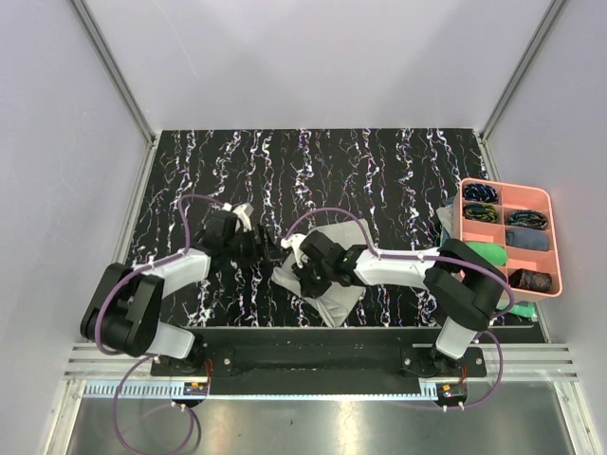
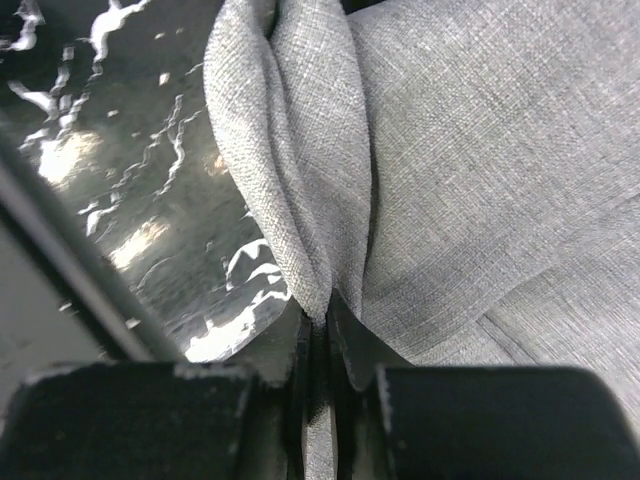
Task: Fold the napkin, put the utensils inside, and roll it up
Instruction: Roll the napkin with the utensil
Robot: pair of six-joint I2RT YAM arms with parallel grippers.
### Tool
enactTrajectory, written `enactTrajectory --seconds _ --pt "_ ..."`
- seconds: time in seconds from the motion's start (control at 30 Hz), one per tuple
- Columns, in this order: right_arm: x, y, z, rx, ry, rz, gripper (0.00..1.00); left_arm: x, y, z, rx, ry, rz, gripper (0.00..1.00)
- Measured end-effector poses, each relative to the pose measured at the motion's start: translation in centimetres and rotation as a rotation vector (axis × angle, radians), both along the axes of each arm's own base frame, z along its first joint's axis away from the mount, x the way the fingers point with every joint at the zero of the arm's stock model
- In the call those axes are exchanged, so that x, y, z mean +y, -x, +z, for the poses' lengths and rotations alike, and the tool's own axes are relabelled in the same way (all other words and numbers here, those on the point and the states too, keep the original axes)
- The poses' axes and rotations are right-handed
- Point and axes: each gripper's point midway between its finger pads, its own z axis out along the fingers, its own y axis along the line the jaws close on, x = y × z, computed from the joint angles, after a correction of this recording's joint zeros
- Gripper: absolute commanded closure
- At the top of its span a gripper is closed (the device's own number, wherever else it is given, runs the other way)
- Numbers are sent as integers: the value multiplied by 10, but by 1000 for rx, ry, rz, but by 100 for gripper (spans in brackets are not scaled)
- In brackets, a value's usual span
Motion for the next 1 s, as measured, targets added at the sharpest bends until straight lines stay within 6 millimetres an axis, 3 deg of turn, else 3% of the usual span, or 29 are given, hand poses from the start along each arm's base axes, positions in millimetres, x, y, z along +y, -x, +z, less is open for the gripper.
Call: enactTrajectory --seconds 0.13,0.3,0.73,0.83,1.0 --pt "-4 8 1 133 -68 16 90 11 13 -4 -18 1 33 16" --pt "-7 16 2 280 -136 41 91 11 31 -2 -64 54 13 15" --pt "-14 21 -4 601 -279 55 92 -20 66 1 -80 223 -154 16" --pt "-14 21 -4 635 -294 57 92 -27 70 1 -78 241 -191 18" --pt "-14 21 -5 672 -312 61 92 -31 71 -2 -71 249 -210 32"
